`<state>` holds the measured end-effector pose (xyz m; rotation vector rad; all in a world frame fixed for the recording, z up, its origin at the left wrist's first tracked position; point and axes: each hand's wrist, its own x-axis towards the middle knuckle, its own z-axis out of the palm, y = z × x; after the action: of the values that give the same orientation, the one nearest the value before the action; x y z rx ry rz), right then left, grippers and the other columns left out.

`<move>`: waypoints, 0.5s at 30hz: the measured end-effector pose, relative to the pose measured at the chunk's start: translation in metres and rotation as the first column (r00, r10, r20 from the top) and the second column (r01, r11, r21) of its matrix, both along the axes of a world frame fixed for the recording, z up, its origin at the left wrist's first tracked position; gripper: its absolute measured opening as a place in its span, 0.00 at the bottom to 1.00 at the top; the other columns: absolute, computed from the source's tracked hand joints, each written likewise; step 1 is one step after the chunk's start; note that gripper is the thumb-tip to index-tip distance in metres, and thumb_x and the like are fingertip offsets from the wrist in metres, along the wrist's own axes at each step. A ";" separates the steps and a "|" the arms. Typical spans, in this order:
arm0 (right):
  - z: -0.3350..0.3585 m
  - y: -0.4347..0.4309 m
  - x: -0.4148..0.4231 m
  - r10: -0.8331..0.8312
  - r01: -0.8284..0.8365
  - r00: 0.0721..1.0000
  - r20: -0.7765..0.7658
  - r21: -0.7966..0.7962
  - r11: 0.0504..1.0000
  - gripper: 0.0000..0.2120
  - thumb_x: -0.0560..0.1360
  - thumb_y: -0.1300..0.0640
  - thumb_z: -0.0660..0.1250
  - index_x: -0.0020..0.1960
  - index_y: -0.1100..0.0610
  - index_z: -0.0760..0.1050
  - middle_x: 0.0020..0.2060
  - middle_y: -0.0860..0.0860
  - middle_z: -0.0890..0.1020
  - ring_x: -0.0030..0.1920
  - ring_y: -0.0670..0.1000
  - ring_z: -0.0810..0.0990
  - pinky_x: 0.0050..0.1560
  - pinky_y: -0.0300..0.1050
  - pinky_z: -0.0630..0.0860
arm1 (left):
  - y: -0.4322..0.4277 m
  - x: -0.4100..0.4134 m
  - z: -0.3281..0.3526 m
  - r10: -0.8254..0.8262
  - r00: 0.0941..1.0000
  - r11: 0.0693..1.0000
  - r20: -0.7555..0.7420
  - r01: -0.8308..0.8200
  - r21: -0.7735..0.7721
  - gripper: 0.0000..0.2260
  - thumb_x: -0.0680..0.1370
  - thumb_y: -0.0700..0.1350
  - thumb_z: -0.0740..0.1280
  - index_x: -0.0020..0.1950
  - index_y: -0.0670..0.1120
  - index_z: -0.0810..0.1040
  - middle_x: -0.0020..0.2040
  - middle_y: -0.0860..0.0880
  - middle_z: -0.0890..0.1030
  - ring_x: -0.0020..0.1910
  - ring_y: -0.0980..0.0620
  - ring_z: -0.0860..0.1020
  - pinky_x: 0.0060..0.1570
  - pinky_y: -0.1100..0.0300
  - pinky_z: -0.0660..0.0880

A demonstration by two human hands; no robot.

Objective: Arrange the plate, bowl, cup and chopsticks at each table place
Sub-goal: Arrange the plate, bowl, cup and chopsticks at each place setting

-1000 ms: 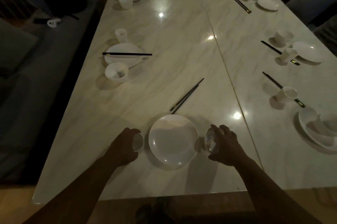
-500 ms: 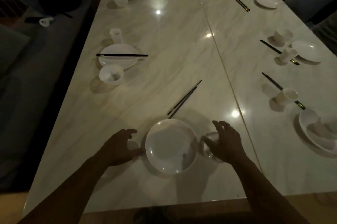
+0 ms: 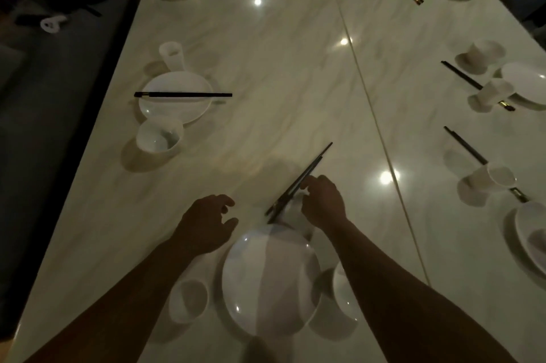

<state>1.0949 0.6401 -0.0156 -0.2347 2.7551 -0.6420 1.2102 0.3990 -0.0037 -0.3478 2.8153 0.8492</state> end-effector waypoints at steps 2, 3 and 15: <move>-0.008 -0.002 -0.013 0.182 -0.177 0.980 -0.076 0.066 0.982 0.18 0.73 0.64 0.67 0.60 0.49 0.79 0.56 0.52 0.78 0.55 0.55 0.77 0.50 0.46 0.77 | 0.006 -0.020 -0.004 -0.008 1.000 1.000 0.000 0.008 0.007 0.16 0.71 0.51 0.72 0.57 0.50 0.79 0.47 0.51 0.81 0.44 0.50 0.79 0.49 0.57 0.76; -0.012 0.000 -0.019 0.267 -0.258 0.959 -0.094 0.092 0.962 0.18 0.73 0.64 0.67 0.60 0.49 0.80 0.57 0.52 0.78 0.55 0.55 0.77 0.49 0.47 0.79 | 0.010 -0.031 -0.006 -0.015 1.000 1.000 -0.004 0.015 0.012 0.15 0.71 0.51 0.72 0.57 0.50 0.79 0.47 0.51 0.82 0.44 0.50 0.80 0.49 0.57 0.76; -0.025 0.019 -0.039 0.192 -0.186 0.975 -0.114 0.058 0.981 0.12 0.76 0.61 0.65 0.57 0.53 0.79 0.50 0.51 0.78 0.45 0.51 0.78 0.45 0.44 0.79 | 0.083 -0.115 -0.032 -0.077 0.995 0.996 0.062 0.074 0.049 0.14 0.73 0.50 0.70 0.56 0.46 0.81 0.53 0.46 0.83 0.53 0.45 0.81 0.54 0.52 0.78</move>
<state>1.0556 0.6593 -0.0409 -0.5335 2.8104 -0.5286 1.0953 0.4824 -0.0356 -0.2552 2.7264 0.8708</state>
